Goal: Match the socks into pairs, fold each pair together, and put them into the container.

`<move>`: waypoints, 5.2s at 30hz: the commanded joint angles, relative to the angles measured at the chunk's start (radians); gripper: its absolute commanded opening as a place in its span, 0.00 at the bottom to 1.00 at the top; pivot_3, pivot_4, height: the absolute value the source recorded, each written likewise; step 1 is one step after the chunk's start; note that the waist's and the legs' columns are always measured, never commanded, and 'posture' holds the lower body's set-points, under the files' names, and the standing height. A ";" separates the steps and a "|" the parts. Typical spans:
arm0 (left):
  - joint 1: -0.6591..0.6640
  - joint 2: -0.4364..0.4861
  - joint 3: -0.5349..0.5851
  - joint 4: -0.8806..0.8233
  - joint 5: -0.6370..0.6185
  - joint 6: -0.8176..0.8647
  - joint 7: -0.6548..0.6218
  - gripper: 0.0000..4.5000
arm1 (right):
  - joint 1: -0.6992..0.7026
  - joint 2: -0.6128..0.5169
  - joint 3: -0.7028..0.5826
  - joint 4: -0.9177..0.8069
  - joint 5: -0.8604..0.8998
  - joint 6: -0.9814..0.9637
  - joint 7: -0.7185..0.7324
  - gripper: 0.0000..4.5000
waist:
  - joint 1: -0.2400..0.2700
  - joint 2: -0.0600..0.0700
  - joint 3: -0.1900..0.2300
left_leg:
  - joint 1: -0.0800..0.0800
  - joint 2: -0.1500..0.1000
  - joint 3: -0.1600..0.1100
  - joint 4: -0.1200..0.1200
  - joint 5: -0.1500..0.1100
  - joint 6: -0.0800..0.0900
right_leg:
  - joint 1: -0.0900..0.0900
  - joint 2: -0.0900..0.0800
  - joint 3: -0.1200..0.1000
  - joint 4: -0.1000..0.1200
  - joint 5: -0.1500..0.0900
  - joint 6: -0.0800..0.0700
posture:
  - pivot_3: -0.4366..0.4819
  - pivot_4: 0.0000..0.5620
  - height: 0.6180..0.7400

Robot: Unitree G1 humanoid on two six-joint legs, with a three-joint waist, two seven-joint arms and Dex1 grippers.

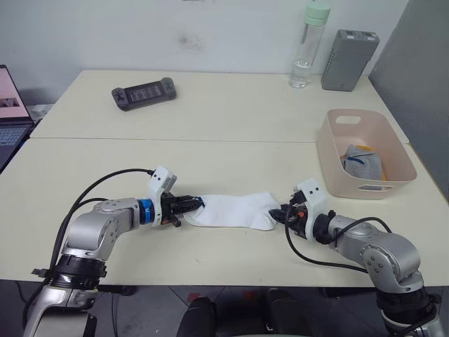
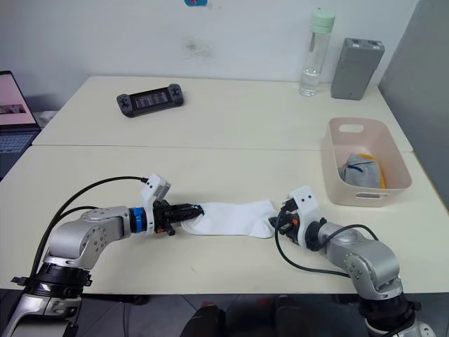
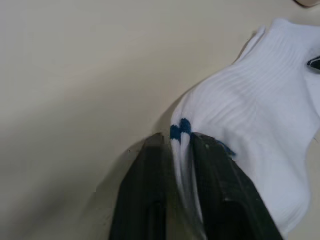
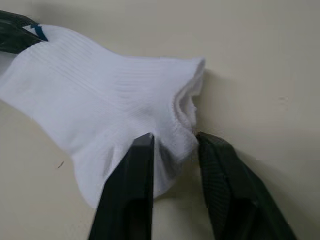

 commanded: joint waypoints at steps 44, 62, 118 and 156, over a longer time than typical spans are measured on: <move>-0.016 -0.041 -0.213 0.036 0.326 -0.289 -0.141 0.00 | -0.019 0.048 0.178 -0.006 -0.293 -0.441 0.124 0.01 | -0.015 0.001 -0.003 | 0.008 0.001 -0.001 0.002 0.000 0.000 | 0.008 0.003 0.001 0.003 -0.002 0.005 | 0.48 0.27 1.00; 0.009 -0.048 -0.197 -0.002 0.310 -0.292 -0.141 0.00 | -0.113 0.077 0.168 0.294 -0.505 -0.487 0.028 0.01 | -0.001 0.001 -0.003 | 0.007 0.000 0.000 0.002 0.000 0.000 | 0.006 0.001 0.001 0.003 0.001 0.000 | 0.48 0.27 1.00; 0.001 0.023 -0.173 0.069 0.335 -0.400 -0.248 0.00 | 0.033 0.083 0.133 0.100 -0.336 -0.267 0.051 0.79 | -0.014 0.001 -0.002 | 0.005 0.001 0.001 0.002 0.000 0.000 | 0.003 0.002 0.002 0.003 0.000 -0.001 | 0.48 0.27 1.00; -0.122 -0.103 -0.187 -0.008 0.283 -0.293 -0.232 0.00 | -0.097 0.079 0.025 -0.137 -0.005 0.054 0.088 0.01 | -0.018 0.002 0.000 | 0.003 0.001 -0.001 0.002 0.000 0.001 | 0.002 0.004 0.002 0.003 0.001 -0.001 | 0.48 0.27 1.00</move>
